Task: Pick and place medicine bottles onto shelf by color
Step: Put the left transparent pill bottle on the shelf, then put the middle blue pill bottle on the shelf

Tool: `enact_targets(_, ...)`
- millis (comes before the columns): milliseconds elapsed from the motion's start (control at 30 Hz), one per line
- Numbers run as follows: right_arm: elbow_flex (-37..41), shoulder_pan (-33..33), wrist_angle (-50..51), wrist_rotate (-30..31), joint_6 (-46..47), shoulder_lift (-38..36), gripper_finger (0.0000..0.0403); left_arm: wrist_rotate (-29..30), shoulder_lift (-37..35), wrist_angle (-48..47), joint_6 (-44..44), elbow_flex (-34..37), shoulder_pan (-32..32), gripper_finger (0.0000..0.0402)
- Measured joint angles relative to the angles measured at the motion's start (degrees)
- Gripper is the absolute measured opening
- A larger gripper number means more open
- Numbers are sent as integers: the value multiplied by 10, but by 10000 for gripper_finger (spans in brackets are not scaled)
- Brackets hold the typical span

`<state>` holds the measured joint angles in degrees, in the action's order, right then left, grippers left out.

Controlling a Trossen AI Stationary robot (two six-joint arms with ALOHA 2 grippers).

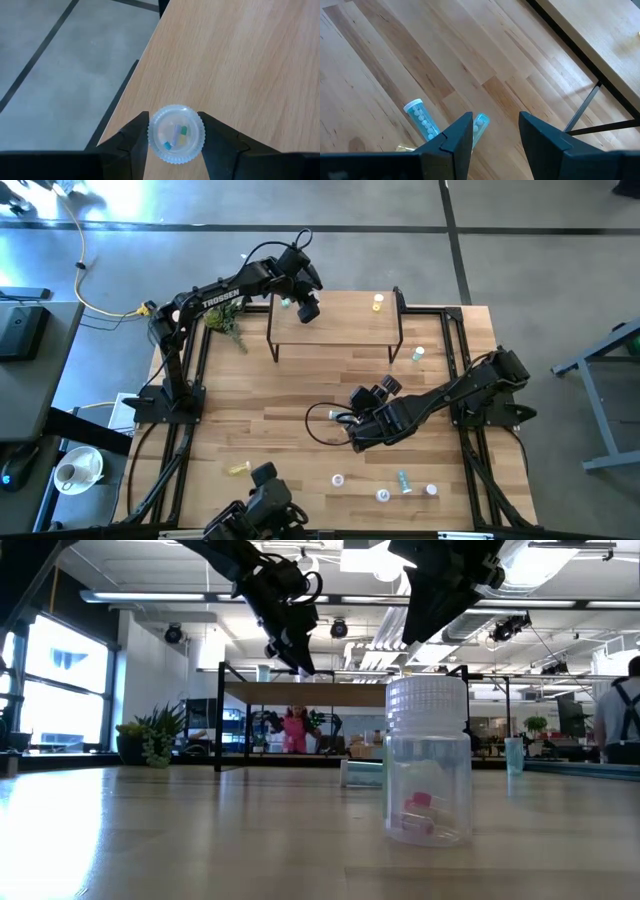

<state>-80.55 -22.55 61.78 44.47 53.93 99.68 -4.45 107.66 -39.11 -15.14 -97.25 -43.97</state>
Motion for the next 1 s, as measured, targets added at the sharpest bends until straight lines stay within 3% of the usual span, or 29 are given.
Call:
enact_targets(367,0,0,0,0,0,0,151,2,0,4,0,0,0,191)
enact_targets(700,0,0,0,-1,0,0,151,24,0,27,2,0,0,193)
enact_targets(1000,0,0,0,-1,0,0,151,22,-1,-3,29,-43,0,193)
